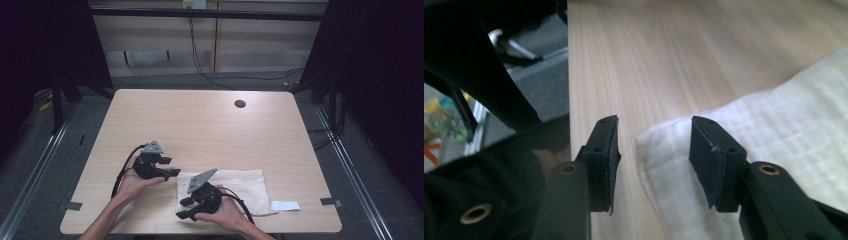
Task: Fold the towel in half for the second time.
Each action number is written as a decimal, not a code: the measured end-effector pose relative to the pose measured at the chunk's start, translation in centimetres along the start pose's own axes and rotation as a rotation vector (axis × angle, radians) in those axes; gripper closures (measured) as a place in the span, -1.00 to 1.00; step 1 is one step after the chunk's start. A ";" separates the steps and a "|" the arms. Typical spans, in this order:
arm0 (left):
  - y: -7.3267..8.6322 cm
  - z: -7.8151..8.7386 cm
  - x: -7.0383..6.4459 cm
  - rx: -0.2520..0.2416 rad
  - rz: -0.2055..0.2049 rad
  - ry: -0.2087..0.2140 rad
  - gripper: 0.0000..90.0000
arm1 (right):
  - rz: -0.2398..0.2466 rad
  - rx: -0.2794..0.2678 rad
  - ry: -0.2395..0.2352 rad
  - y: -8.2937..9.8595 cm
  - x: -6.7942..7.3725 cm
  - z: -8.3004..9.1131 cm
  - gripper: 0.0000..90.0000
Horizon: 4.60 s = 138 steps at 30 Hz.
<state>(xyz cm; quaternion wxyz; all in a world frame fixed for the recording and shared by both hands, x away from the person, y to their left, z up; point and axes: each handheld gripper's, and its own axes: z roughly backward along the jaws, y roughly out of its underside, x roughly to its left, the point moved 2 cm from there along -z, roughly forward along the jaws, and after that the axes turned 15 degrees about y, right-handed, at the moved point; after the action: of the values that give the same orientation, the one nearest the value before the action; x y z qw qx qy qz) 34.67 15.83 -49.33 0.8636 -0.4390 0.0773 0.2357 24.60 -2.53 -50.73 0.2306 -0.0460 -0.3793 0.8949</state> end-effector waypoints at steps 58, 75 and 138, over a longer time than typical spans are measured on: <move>1.0 -2.2 -1.2 0.089 -0.069 0.101 0.88 | 0.000 -0.024 0.116 0.1 1.0 -0.5 0.89; 0.1 -0.6 -0.7 -0.022 0.000 0.164 0.88 | -0.015 -0.101 0.107 -1.3 1.0 1.9 0.89; -2.6 5.1 -0.4 -0.156 0.034 0.071 0.87 | -0.017 -0.327 0.095 -7.6 1.2 3.7 0.89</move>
<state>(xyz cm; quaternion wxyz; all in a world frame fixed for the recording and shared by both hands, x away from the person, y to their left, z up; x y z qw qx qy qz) 35.20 18.48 -44.28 0.8194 -0.5117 0.0964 0.2398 25.42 0.18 -42.63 0.2453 -0.1217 -0.5090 0.8161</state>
